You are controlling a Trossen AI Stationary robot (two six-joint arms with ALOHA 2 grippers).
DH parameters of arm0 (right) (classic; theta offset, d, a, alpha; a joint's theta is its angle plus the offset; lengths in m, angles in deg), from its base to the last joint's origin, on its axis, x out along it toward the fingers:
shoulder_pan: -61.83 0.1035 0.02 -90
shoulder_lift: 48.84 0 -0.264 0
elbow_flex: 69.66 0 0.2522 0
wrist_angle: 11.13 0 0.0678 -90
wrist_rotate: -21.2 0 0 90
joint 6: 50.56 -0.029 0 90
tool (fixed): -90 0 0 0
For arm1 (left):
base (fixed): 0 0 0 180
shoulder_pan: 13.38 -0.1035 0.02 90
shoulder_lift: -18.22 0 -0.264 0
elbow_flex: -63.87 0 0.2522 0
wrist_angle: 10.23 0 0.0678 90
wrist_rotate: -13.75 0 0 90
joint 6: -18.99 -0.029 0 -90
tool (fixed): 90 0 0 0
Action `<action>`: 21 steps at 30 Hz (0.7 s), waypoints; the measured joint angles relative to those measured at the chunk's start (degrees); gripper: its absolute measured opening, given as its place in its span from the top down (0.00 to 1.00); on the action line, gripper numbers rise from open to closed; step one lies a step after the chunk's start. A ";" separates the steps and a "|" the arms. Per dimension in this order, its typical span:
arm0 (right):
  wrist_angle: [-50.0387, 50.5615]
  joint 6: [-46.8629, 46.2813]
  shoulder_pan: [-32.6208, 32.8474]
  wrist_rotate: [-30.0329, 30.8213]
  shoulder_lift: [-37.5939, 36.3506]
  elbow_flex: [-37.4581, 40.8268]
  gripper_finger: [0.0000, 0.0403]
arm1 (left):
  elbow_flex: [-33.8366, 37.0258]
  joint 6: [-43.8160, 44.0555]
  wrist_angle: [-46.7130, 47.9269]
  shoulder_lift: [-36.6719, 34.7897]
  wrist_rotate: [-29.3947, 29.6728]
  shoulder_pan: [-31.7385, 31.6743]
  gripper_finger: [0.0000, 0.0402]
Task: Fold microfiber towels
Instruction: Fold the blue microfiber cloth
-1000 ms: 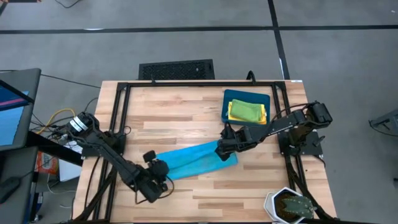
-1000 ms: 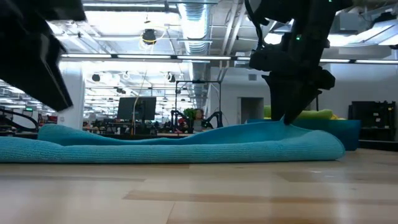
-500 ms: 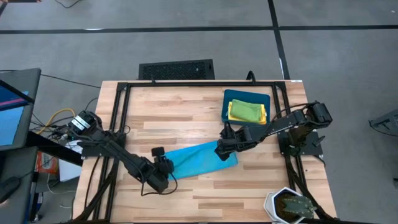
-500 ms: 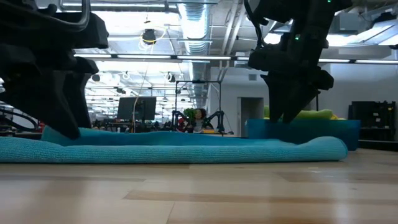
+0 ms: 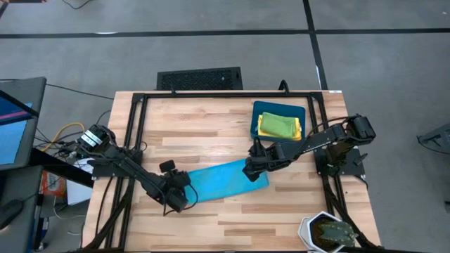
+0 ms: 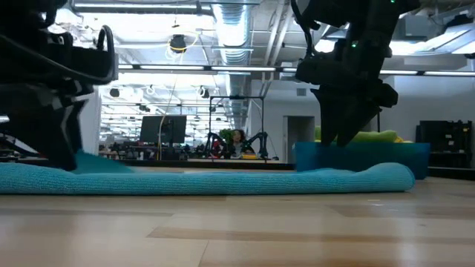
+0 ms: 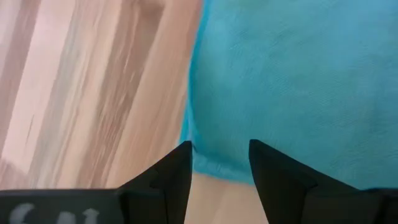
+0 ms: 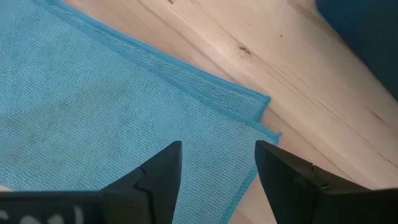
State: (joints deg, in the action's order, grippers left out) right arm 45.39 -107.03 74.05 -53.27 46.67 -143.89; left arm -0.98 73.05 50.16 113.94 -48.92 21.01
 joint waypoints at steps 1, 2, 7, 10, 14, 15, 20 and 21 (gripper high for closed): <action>-0.05 0.00 0.02 0.00 0.00 0.00 0.44 | 0.00 1.24 0.90 0.00 -0.31 0.14 0.62; -0.25 0.00 0.15 0.00 0.00 0.00 0.44 | 0.00 2.47 1.58 0.00 -0.67 0.38 0.62; -3.72 0.04 1.31 0.10 0.00 0.00 0.44 | -2.08 11.25 7.61 -1.07 -0.69 2.29 0.62; -7.27 1.15 2.72 2.03 0.00 0.02 0.44 | -4.57 20.36 11.88 -4.11 7.81 5.43 0.62; -11.67 2.18 4.23 2.39 0.00 0.00 0.44 | -3.72 36.41 13.34 -8.88 25.48 9.95 0.62; -12.22 2.49 4.53 2.40 0.00 0.00 0.44 | -2.61 39.17 13.36 -9.51 26.53 9.94 0.62; -12.40 2.71 4.98 2.37 0.00 0.00 0.44 | 4.47 36.23 1.36 -9.48 20.38 7.31 0.62; -12.43 2.94 4.98 2.29 0.00 0.00 0.44 | 5.68 33.12 -2.15 -9.41 19.25 6.85 0.62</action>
State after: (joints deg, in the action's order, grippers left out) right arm 32.96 -104.08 79.03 -50.98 46.67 -143.89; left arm 4.69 106.17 48.01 104.53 -29.67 27.87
